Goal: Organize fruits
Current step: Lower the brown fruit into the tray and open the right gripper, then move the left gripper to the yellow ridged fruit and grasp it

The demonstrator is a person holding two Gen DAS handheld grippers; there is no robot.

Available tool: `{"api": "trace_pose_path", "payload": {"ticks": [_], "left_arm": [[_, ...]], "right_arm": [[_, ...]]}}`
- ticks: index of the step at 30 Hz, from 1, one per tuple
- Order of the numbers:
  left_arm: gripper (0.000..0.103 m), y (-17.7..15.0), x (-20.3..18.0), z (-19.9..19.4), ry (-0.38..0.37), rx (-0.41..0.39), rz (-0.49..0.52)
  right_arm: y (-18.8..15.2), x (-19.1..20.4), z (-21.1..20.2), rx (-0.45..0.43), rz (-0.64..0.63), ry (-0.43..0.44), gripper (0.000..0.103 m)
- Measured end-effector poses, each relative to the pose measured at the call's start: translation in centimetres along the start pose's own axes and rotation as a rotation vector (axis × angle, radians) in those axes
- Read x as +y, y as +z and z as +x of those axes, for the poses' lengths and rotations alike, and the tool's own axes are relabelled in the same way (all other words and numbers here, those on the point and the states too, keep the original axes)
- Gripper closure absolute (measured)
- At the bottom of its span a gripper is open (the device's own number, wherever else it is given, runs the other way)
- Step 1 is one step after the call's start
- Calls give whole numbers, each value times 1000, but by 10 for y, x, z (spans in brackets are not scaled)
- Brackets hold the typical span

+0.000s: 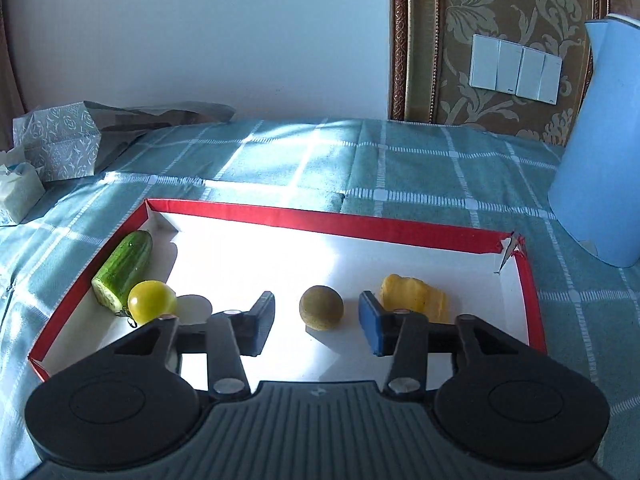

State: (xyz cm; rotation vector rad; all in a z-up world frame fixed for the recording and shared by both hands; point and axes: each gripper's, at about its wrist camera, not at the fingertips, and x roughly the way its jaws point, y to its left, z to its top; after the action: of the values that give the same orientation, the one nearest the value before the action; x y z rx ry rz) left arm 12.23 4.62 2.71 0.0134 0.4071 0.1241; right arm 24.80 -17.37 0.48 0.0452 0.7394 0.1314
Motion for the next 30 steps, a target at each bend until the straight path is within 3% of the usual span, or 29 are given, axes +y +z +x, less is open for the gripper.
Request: {"api": "trace_pose_path", "payload": {"ticks": [3, 6, 10, 14, 17, 20, 23, 27, 30], "left_arm": [[5, 1, 1, -2, 0, -17, -9], [0, 1, 6, -5, 21, -50, -35], [0, 4, 14, -6, -49, -43, -105], [0, 2, 12, -9, -134, 55, -96], [0, -7, 7, -27, -199, 80, -77], [0, -21, -16, -48, -155, 85, 84], [0, -39, -38, -65, -61, 42, 195], [0, -56, -58, -68, -117, 89, 223], [0, -64, -70, -67, -128, 81, 246]], "right_arm": [[0, -2, -22, -60, 11, 33, 10], [1, 0, -55, -130, 6, -63, 1], [-14, -5, -107, -222, -51, -145, 0], [-55, -28, -160, -274, -23, 2, 0], [-86, -41, -190, -322, 4, -39, 0], [-117, -45, -207, -384, -2, -161, 0], [-141, -46, -213, -393, 37, -199, 0], [-162, -44, -215, -384, 67, -200, 0], [-167, -45, -217, -386, 65, -158, 0]]}}
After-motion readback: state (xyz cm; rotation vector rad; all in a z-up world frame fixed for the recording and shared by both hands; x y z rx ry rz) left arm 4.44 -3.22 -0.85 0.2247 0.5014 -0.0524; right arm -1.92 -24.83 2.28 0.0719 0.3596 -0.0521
